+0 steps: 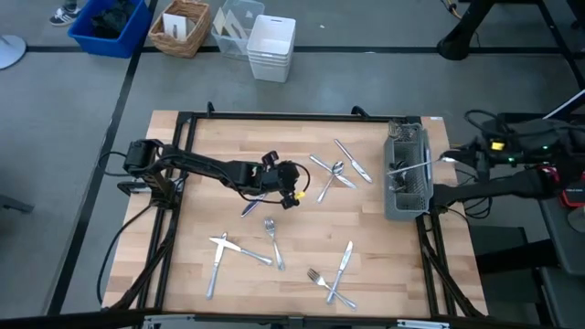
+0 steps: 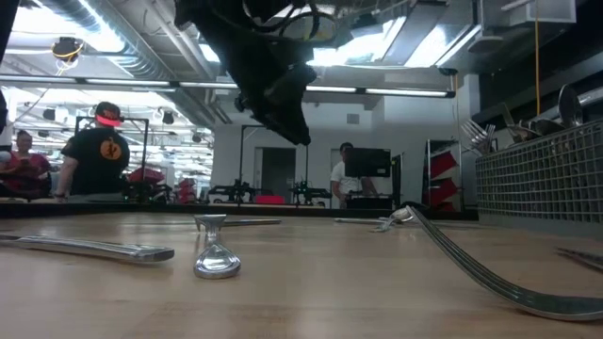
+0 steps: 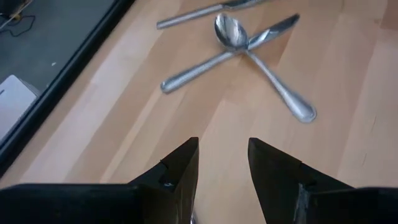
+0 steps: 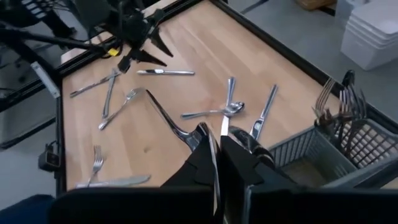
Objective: Sort silverware
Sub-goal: Put the bottom spoon into the right section of the utensil holder
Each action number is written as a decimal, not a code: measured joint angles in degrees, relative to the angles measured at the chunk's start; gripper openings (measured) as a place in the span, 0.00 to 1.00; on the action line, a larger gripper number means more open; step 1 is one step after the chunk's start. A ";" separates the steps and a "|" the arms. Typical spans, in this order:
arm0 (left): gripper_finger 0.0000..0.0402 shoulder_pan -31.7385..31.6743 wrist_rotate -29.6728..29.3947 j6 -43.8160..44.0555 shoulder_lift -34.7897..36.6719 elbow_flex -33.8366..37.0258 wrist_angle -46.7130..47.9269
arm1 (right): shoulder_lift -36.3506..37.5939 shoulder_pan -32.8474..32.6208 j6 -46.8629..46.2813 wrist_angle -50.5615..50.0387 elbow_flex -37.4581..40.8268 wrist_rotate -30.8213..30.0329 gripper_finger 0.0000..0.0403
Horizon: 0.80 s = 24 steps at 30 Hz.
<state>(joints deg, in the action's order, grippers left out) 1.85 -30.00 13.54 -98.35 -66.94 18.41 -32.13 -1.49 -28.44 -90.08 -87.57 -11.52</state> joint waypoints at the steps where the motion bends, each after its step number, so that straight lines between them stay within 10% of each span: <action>1: 0.33 0.00 0.00 0.16 -0.02 0.17 0.00 | 1.30 0.01 0.40 0.01 0.89 0.14 0.02; 24: 0.33 0.00 0.04 5.29 0.04 1.12 -1.42 | 6.48 0.01 27.64 0.06 9.25 -8.50 0.03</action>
<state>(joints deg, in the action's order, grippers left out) 1.85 -29.96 18.83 -98.31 -65.82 16.99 -25.65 -1.48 -0.80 -90.02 -78.32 -20.01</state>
